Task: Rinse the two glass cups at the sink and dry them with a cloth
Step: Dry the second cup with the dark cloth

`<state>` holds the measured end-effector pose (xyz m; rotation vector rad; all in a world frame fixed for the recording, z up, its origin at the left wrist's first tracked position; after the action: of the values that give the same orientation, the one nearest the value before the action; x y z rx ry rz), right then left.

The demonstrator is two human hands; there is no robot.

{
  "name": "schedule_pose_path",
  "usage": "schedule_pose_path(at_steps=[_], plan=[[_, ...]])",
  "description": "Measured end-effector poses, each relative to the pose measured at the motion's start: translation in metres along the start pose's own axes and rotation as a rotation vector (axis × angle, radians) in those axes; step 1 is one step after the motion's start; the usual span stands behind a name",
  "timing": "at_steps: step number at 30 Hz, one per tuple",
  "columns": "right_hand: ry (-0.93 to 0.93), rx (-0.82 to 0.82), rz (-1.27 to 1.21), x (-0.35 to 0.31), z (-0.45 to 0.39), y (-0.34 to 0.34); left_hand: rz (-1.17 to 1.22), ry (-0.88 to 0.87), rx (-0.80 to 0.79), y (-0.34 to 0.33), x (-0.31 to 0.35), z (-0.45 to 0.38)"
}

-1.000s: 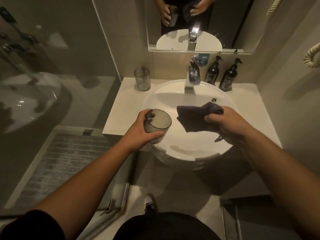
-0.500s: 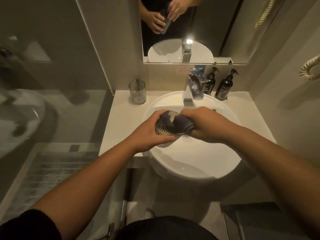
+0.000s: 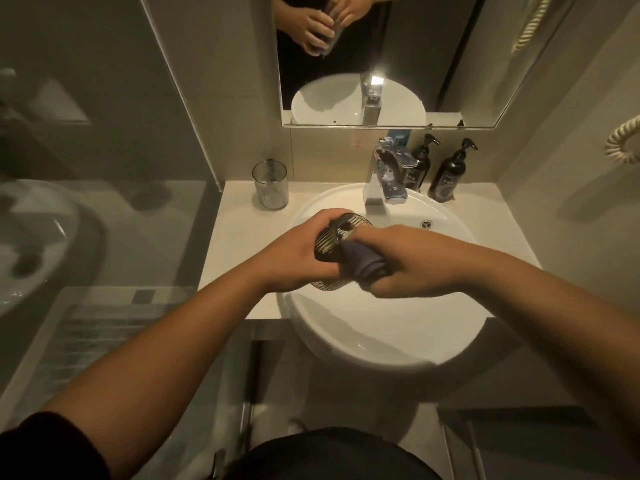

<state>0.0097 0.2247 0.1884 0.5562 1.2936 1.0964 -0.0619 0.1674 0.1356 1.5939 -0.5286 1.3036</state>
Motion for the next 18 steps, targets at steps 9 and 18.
schedule_pose_path(at_steps=[9, 18], plan=[[0.087, 0.154, 0.120, 0.017, 0.011, 0.016, 0.060, 0.052, 0.092, 0.002, 0.015, -0.015], [0.168, 0.207, 0.284, 0.016, 0.024, 0.031, 0.932, 0.391, 0.407, -0.023, 0.004, -0.023]])
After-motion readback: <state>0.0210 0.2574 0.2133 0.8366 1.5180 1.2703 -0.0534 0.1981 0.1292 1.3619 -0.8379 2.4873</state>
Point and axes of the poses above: each hand's wrist, its own z-axis away from the middle knuckle, its own y-axis out of the back of the hand, x = y × z, the point moved 10 cm from there along -z, towards the middle knuckle, and after that the axes turned 1 degree about z, right-handed, at the moved point
